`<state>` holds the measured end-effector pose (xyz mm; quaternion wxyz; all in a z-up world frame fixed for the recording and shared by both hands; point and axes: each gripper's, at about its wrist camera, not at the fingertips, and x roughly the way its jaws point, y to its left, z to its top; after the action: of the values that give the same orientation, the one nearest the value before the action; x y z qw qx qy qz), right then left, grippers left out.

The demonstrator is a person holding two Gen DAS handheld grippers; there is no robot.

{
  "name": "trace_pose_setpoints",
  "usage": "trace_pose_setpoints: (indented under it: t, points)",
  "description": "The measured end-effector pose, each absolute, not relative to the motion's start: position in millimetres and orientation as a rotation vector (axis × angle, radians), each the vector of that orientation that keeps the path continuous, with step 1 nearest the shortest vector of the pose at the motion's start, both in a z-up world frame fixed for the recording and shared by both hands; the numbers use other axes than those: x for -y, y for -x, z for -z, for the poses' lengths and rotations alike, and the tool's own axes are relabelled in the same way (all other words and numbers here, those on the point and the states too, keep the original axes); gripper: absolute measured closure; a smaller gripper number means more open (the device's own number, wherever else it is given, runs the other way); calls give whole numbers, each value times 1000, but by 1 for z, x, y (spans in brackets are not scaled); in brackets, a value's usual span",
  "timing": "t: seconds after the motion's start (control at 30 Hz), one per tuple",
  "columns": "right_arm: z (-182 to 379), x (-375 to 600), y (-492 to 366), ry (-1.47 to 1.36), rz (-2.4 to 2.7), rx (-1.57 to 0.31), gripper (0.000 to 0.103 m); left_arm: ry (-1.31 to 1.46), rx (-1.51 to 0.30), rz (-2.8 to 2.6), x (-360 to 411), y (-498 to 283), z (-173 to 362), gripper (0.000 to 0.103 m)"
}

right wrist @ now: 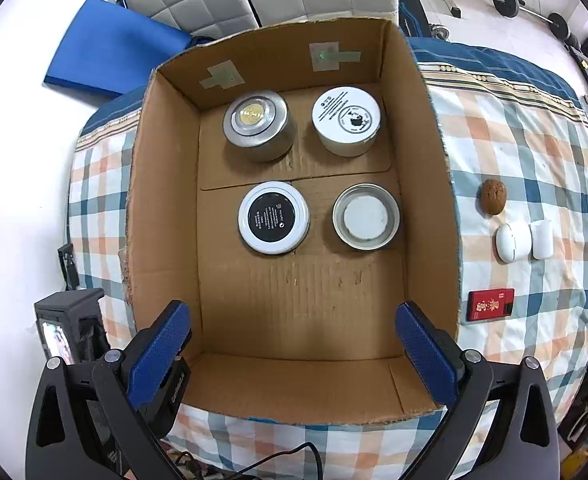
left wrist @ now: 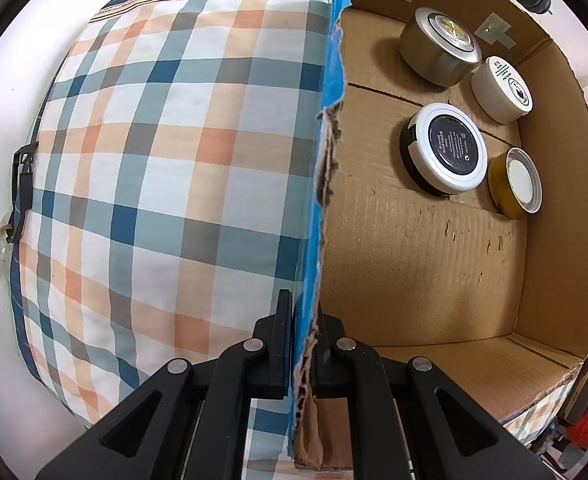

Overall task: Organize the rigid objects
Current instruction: 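Move the right gripper to the white earbud case and grasp it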

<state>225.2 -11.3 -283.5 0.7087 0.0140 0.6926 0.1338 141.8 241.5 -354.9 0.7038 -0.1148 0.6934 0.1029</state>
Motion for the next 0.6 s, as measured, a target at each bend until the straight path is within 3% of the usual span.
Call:
trace_pose_setpoints:
  t: [0.6]
  points:
    - [266, 109, -234, -252, -171, -1484, 0, 250, -1544, -228, -239, -144, 354, 99]
